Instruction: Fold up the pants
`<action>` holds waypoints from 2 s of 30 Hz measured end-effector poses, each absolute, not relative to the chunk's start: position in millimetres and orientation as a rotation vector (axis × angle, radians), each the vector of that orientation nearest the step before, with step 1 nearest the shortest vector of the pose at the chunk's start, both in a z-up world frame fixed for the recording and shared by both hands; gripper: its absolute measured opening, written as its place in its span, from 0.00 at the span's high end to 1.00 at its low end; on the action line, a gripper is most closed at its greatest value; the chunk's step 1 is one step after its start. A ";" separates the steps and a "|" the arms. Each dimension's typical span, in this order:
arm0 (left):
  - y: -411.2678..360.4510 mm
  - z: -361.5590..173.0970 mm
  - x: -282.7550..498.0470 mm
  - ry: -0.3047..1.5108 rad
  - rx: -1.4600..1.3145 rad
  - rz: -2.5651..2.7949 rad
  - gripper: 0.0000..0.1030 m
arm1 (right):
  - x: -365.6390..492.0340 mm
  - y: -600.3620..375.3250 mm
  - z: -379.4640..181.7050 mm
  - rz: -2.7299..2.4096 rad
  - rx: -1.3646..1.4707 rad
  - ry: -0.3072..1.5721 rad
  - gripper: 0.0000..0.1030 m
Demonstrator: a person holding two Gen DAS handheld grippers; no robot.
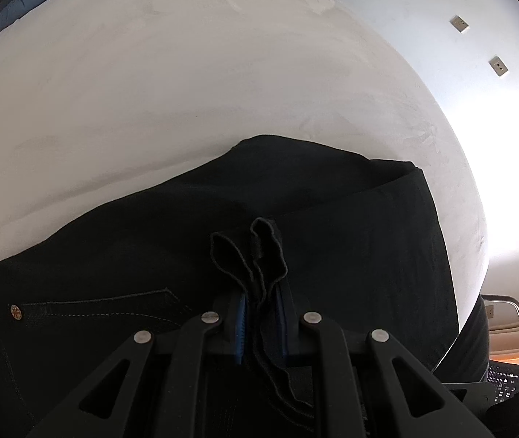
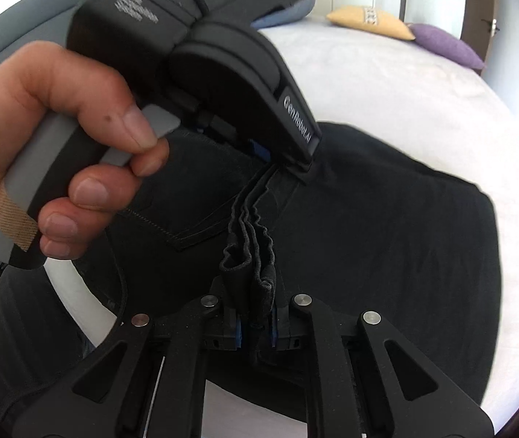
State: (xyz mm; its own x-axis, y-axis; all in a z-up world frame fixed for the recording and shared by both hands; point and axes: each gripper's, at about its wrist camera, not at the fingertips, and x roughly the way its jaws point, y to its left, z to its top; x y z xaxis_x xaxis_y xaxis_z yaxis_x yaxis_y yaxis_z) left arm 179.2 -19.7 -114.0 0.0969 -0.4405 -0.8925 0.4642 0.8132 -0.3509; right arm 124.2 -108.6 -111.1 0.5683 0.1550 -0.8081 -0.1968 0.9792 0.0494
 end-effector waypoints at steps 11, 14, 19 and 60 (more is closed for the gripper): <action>3.7 -95.0 169.1 1.144 0.110 -0.455 0.39 | 100.6 -128.3 -126.7 0.321 0.138 1.026 0.18; 2.6 -69.9 145.3 1.040 0.102 -0.451 0.39 | 69.7 -161.2 -112.8 0.411 0.291 0.989 0.18; -15.2 -73.4 105.0 0.984 0.223 -0.464 0.39 | 47.2 -241.8 -82.9 0.498 0.546 0.951 0.43; -19.9 -130.6 61.7 1.025 0.270 -0.409 0.41 | 28.5 -358.6 -144.1 0.452 0.649 1.070 0.93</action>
